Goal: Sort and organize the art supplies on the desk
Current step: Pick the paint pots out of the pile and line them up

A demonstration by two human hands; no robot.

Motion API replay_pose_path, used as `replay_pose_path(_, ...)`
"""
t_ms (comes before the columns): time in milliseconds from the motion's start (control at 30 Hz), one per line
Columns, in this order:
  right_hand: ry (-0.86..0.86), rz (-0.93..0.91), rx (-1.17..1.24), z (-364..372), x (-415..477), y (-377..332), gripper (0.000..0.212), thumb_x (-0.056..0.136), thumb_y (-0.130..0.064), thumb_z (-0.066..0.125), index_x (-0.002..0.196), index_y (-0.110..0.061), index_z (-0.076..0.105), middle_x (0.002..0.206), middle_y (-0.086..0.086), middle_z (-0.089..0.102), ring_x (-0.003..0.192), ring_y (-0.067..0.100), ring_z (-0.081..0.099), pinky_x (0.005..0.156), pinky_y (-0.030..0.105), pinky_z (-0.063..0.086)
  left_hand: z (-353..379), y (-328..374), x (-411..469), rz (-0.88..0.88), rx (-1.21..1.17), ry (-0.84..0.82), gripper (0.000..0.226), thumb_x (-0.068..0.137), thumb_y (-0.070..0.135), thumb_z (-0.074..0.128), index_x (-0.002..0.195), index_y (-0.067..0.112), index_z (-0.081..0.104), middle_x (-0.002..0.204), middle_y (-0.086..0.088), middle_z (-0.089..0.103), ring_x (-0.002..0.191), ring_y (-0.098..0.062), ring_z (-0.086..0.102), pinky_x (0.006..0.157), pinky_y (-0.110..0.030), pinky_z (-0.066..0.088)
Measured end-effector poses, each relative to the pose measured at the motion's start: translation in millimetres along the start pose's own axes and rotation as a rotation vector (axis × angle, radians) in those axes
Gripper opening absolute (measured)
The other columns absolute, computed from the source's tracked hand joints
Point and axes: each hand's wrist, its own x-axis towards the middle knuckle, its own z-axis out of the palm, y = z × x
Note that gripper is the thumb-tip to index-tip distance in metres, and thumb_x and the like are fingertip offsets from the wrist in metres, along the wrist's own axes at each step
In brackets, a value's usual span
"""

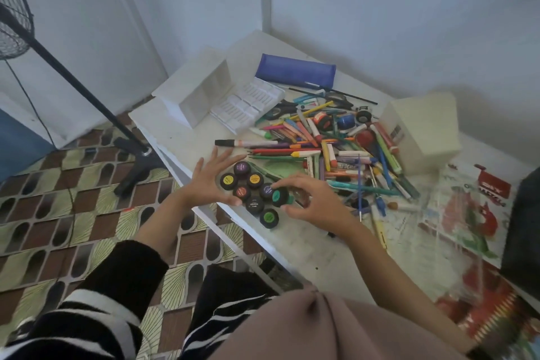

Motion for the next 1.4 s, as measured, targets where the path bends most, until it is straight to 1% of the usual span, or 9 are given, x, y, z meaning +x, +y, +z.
replay_pose_path(200, 0.077, -0.037, -0.119, 9, -5, 26, 0.039, 0.069, -0.01, 0.08, 0.102, -0.024, 0.066, 0.094, -0.015, 0.048, 0.076, -0.008, 0.046, 0.07, 0.008, 0.038, 0, 3, -1, -0.012, 0.018, 0.0, 0.119, 0.035, 0.081, 0.065, 0.142, 0.047, 0.024, 0.159, 0.01, 0.004, 0.144, -0.008, -0.018, 0.113, -0.042, -0.019)
replay_pose_path(400, 0.13, -0.201, -0.218, 17, -1, 46, 0.027, 0.064, -0.01, 0.083, 0.085, -0.015, 0.067, 0.108, -0.013, 0.061, 0.089, 0.001, 0.043, 0.075, 0.01, 0.034, -1, 7, -3, -0.022, 0.011, 0.004, 0.111, 0.044, 0.071, 0.064, 0.143, 0.044, 0.025, 0.159, 0.009, 0.005, 0.144, -0.008, -0.016, 0.115, -0.043, -0.017)
replay_pose_path(567, 0.212, -0.268, -0.459, 18, 1, 47, 0.028, 0.059, -0.013, 0.086, 0.078, -0.014, 0.065, 0.113, 0.001, 0.06, 0.088, 0.019, 0.047, 0.076, 0.032, 0.044, 0, 5, -1, -0.015, 0.017, 0.01, 0.117, 0.038, 0.081, 0.063, 0.142, 0.046, 0.025, 0.159, 0.009, 0.005, 0.144, -0.008, -0.016, 0.114, -0.044, -0.017)
replay_pose_path(700, 0.105, -0.271, -0.502, 8, 2, 36, 0.031, 0.062, -0.026, 0.084, 0.086, -0.017, 0.068, 0.112, -0.001, 0.06, 0.101, 0.02, 0.049, 0.085, 0.037, 0.045, 1, 2, 0, 0.0, 0.01, 0.011, 0.122, 0.033, 0.094, 0.054, 0.142, 0.048, 0.023, 0.158, 0.011, 0.004, 0.144, -0.007, -0.017, 0.114, -0.044, -0.017)
replay_pose_path(833, 0.252, -0.152, -0.334, -43, 12, 23, 0.024, 0.076, -0.024, 0.074, 0.098, -0.015, 0.071, 0.105, 0.0, 0.063, 0.103, 0.018, 0.051, 0.089, 0.021, 0.034, 0, 2, 0, 0.004, 0.014, 0.016, 0.12, 0.033, 0.094, 0.054, 0.14, 0.05, 0.022, 0.159, 0.011, 0.004, 0.144, -0.007, -0.017, 0.115, -0.043, -0.017)
replay_pose_path(933, 0.503, 0.065, -0.457, -92, 31, 39, 0.019, 0.083, -0.009, 0.065, 0.102, -0.012, 0.068, 0.105, 0.009, 0.061, 0.103, 0.027, 0.053, 0.086, 0.029, 0.039, 0, 2, -1, 0.007, 0.002, 0.027, 0.12, 0.032, 0.095, 0.055, 0.139, 0.051, 0.023, 0.158, 0.013, 0.005, 0.144, -0.006, -0.016, 0.116, -0.043, -0.016)
replay_pose_path(1067, 0.426, 0.442, -0.681, -126, 50, 62, 0.039, 0.087, -0.013, 0.058, 0.125, -0.008, 0.05, 0.121, 0.019, 0.053, 0.112, 0.037, 0.049, 0.091, 0.044, 0.044, 1, 3, -1, 0.009, -0.008, 0.041, 0.119, 0.031, 0.094, 0.055, 0.138, 0.052, 0.025, 0.158, 0.013, 0.007, 0.145, -0.006, -0.015, 0.115, -0.042, -0.016)
replay_pose_path(1200, 0.48, 0.481, -0.731, -119, 60, 63, 0.038, 0.087, -0.006, 0.056, 0.123, -0.004, 0.045, 0.116, 0.021, 0.055, 0.108, 0.038, 0.051, 0.082, 0.04, 0.045, 2, 2, -1, 0.014, -0.011, 0.035, 0.12, 0.032, 0.095, 0.055, 0.139, 0.05, 0.025, 0.158, 0.013, 0.006, 0.144, -0.006, -0.015, 0.115, -0.042, -0.016)
replay_pose_path(1400, 0.591, 0.393, -0.659, -113, 53, 56, 0.036, 0.084, -0.012, 0.063, 0.118, -0.011, 0.055, 0.109, 0.012, 0.063, 0.1, 0.031, 0.057, 0.087, 0.045, 0.048, 4, -5, 2, 0.032, 0.002, 0.048, 0.12, 0.033, 0.096, 0.053, 0.14, 0.049, 0.024, 0.158, 0.014, 0.005, 0.144, -0.005, -0.017, 0.114, -0.04, -0.017)
